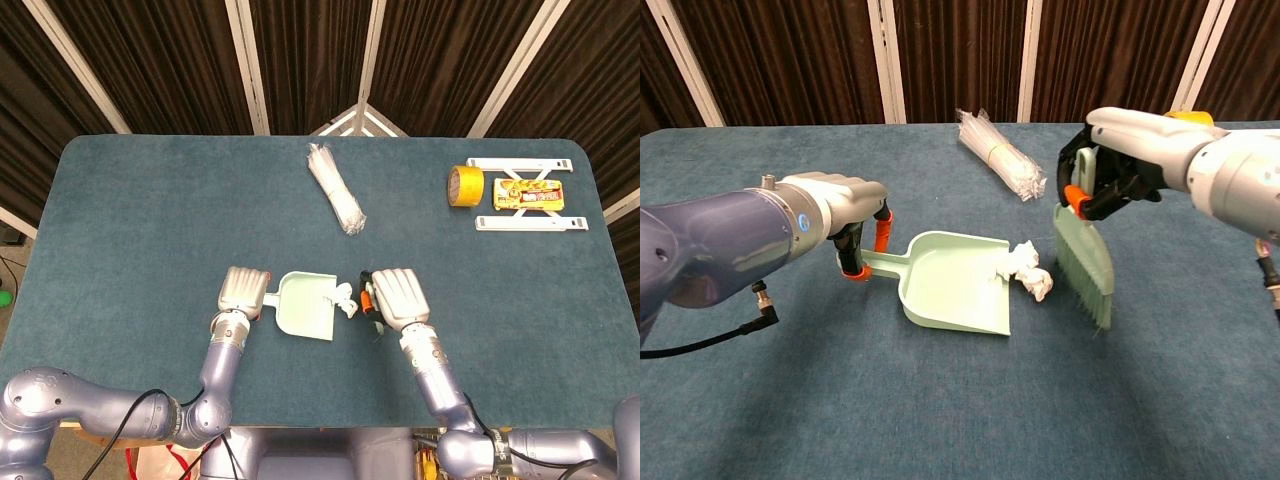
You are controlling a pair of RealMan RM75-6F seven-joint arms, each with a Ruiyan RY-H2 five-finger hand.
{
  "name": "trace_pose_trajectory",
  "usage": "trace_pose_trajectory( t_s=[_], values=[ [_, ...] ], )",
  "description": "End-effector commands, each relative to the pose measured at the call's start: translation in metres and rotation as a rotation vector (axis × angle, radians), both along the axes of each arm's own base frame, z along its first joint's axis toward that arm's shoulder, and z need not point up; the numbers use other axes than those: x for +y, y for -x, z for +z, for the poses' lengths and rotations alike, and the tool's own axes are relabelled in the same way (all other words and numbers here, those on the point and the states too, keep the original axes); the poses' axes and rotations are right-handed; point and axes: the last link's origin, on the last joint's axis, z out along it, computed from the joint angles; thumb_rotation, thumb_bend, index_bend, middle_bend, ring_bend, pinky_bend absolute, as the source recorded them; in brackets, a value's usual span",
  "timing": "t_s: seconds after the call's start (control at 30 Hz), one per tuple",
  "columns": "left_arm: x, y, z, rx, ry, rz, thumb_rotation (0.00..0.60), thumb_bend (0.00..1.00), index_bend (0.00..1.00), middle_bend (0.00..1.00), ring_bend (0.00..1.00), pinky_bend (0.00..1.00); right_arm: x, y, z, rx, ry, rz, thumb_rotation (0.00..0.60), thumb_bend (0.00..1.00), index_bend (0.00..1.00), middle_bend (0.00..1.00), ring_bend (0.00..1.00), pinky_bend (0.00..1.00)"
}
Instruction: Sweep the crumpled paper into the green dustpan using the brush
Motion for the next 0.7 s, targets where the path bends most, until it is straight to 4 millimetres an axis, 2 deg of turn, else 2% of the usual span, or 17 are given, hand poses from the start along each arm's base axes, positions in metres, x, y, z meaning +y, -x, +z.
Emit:
trace_pose_trajectory(
  t_s=[0.03,0.2,0.4,0.7],
  values=[
    [0.000,-0.001,-0.001,0.000,0.000,0.002,0.600,0.60,0.67,1.00,1.00,0.99,0.003,-0.012,-0.005,-0.028,-0.020,0.008,0.600,0.65,0.78,0.92,0.97,0.85],
    [0.000,-0.002,-0.002,0.001,0.003,0.004,0.600,0.60,0.67,1.00,1.00,0.99,0.007,-0.031,-0.005,-0.078,-0.040,0.029,0.600,0.65,0.78,0.92,0.97,0.85],
    [0.000,-0.003,-0.003,-0.001,0.004,0.005,0.600,0.60,0.67,1.00,1.00,0.99,0.011,-0.049,0.006,-0.167,-0.061,0.025,0.600,0.65,0.79,0.92,0.97,0.85],
    [-0.001,-0.005,-0.002,-0.009,0.002,0.002,0.600,0.60,0.67,1.00,1.00,0.99,0.002,-0.045,0.026,-0.204,-0.026,-0.019,0.600,0.65,0.79,0.92,0.97,0.85]
  ],
)
